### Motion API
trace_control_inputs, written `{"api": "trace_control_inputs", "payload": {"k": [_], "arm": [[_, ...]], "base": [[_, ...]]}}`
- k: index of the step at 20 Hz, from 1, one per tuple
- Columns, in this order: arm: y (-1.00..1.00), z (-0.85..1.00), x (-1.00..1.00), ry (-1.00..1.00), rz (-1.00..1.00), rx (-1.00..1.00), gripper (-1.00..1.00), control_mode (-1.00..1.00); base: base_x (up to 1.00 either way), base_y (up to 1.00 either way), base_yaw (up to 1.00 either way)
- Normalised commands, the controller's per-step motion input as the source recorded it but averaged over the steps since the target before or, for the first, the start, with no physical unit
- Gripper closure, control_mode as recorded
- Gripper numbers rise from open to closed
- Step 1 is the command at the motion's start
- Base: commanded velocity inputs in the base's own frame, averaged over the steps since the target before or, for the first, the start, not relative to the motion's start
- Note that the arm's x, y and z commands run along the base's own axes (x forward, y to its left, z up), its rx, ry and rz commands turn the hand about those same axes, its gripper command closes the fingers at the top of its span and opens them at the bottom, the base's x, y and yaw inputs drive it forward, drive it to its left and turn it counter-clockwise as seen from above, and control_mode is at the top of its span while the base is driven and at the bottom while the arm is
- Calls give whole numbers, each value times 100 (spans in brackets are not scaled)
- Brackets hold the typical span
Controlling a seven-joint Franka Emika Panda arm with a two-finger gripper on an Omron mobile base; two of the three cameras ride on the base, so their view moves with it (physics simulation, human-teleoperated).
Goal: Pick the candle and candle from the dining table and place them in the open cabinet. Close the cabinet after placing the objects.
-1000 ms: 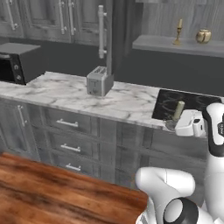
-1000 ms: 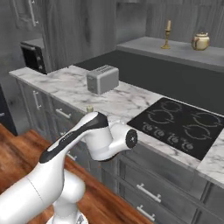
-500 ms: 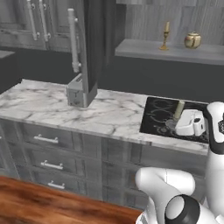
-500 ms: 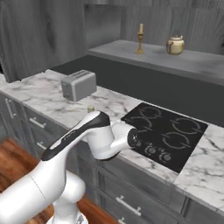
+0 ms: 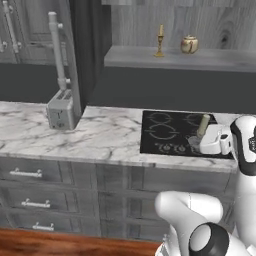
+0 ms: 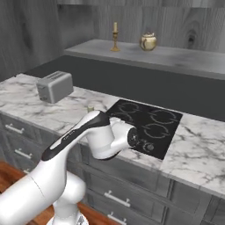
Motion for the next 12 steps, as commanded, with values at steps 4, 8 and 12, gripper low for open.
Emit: {"api": "trace_control_inputs", "payload": {"k": [4,8,12], "arm": [[0,0,0,0,0,0,100,100],[0,0,0,0,0,0,100,100],[0,0,0,0,0,0,100,100]], "base": [[7,2,-25],[29,0,-15],[24,0,-14]]}}
